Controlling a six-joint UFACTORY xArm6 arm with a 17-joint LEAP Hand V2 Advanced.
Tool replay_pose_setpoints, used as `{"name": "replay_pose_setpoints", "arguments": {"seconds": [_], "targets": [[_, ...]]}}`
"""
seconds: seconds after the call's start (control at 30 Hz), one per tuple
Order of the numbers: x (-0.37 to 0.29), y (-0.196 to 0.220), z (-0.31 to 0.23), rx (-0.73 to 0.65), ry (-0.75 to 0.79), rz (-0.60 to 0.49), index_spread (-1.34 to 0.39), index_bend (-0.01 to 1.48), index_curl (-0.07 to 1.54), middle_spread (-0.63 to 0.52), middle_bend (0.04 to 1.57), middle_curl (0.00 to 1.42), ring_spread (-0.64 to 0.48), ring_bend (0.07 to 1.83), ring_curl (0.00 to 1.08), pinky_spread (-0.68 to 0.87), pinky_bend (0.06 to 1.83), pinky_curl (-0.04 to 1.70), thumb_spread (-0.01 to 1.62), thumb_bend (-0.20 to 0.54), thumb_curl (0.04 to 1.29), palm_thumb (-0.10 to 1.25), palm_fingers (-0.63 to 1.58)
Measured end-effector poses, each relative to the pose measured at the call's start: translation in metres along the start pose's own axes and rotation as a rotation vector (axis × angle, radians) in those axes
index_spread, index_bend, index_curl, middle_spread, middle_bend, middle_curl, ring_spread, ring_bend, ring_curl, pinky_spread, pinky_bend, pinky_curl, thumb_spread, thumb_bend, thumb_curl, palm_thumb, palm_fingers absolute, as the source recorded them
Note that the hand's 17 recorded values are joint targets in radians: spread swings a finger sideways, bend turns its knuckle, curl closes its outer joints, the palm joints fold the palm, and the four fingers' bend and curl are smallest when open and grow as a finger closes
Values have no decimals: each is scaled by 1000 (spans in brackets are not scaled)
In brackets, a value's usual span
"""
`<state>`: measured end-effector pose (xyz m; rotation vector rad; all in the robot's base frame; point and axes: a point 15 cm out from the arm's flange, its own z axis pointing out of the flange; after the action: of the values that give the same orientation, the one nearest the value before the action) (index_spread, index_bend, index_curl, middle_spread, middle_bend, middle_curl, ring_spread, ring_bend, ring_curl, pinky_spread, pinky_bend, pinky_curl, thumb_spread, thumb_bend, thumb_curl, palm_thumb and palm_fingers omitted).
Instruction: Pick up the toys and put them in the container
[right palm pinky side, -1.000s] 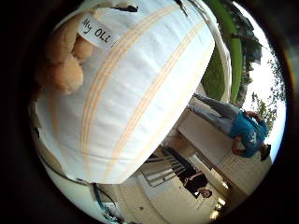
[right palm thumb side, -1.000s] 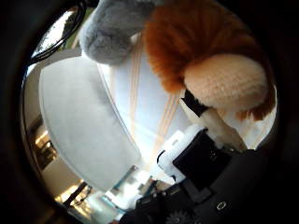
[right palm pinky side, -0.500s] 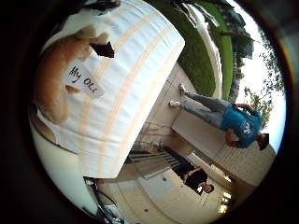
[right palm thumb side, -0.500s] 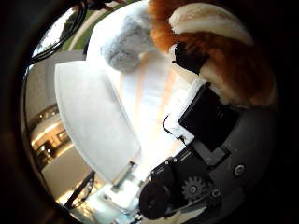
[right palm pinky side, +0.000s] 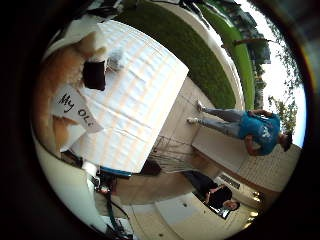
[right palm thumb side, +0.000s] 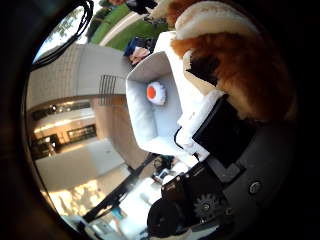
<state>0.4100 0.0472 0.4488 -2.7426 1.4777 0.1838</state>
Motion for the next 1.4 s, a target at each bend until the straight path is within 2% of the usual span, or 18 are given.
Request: {"name": "replay_pose_setpoints", "arguments": {"seconds": [0.23,0.3,0.47,0.5,0.57,0.6,0.63,0.67,0.73,0.8,0.83,0.97,1.03,1.2,1.4], "targets": [[-102,-16,0,-32,-20,-186,-1001,757,-10,-271,1126,1112,-110,1459,838,201,1404,835,1253,-11,567,983,778],[-139,-18,26,-98,-57,-225,-1005,768,-10,-272,1129,1117,-111,1463,840,199,1405,843,1253,-12,569,983,773],[-149,-30,66,-144,-81,-203,-1030,812,-14,-274,1147,1138,-113,1478,846,187,1408,881,1261,-17,574,973,737],[-148,-35,74,-145,-80,-193,-1014,827,-5,-271,1135,1130,-106,1471,839,192,1385,878,1269,-50,560,905,730],[-146,-37,90,-170,-78,-172,-922,886,17,-242,1063,1076,-65,1379,790,215,1321,865,1269,-49,540,837,726],[-144,-34,94,-187,-75,-164,-804,916,41,-220,916,1021,-42,1287,767,230,1263,862,1258,-53,524,804,508],[-142,-31,97,-205,-72,-160,-666,884,51,-190,746,961,1,1198,756,248,1217,873,1247,-53,510,777,163],[-139,-29,99,-218,-66,-157,-561,878,81,-157,657,905,45,1130,744,269,1147,868,1237,-50,499,751,-5],[-133,-27,102,-237,-53,-152,-450,823,82,-110,519,807,106,1007,650,304,1050,786,1226,-42,485,728,-122],[-128,-23,103,-250,-49,-150,-408,758,85,-61,393,716,159,857,550,335,963,710,1213,-32,474,726,-199],[-124,-19,102,-260,-53,-144,-410,679,87,-22,308,650,201,748,488,361,895,655,1206,-29,464,720,-213],[-107,-13,98,-262,-69,-134,-437,490,85,42,168,539,261,578,396,401,765,567,1180,-25,447,730,-191],[-98,-12,94,-247,-77,-130,-442,429,90,63,145,500,274,535,375,411,722,537,1167,-25,439,735,-163],[-65,-15,84,-184,-74,-78,-422,278,119,78,150,413,277,471,340,430,613,461,1151,-28,424,737,-71],[20,-63,64,64,36,23,-286,211,160,40,198,392,257,486,330,410,500,391,1135,-27,431,724,106]]}}
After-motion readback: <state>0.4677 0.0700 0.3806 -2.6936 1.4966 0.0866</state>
